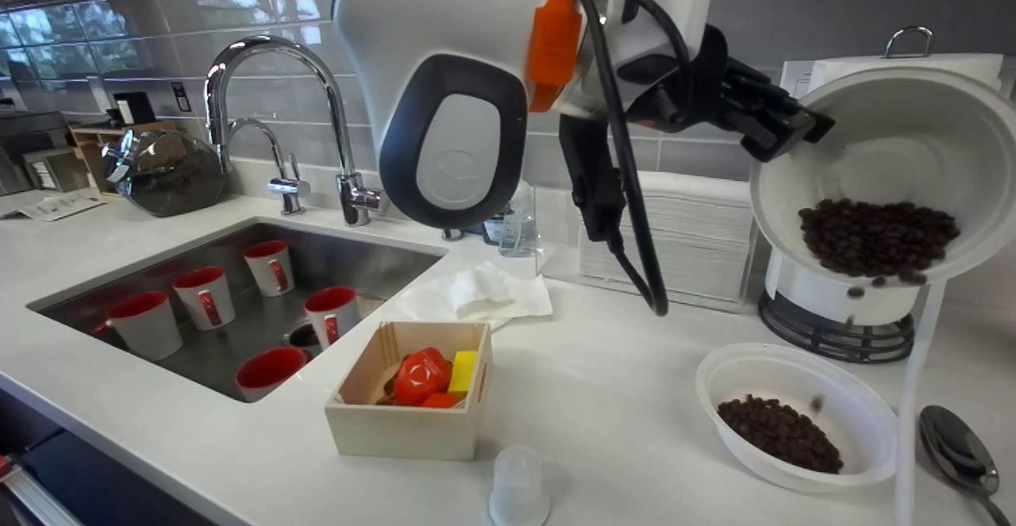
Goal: Pour the contents in the bowl into the other bowl
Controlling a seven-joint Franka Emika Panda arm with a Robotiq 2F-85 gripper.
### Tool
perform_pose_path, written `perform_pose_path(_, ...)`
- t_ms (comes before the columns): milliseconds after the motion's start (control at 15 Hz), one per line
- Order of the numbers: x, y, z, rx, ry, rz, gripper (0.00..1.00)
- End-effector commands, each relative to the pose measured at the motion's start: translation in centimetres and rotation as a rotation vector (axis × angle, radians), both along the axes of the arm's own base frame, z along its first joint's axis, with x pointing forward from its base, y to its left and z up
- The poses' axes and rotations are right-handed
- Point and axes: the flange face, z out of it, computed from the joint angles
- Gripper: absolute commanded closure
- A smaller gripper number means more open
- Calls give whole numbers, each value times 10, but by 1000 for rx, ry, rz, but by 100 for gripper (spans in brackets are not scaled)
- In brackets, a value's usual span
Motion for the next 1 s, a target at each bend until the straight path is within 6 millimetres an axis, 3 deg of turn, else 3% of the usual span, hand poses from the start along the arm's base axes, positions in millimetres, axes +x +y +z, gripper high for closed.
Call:
perform_pose_path(0, -4, 8, -13, -76, 1, -37, 100)
perform_pose_path(333, -2, 12, -32, -123, 22, -45, 100)
perform_pose_path(933, 39, 4, -14, -204, 4, -16, 100)
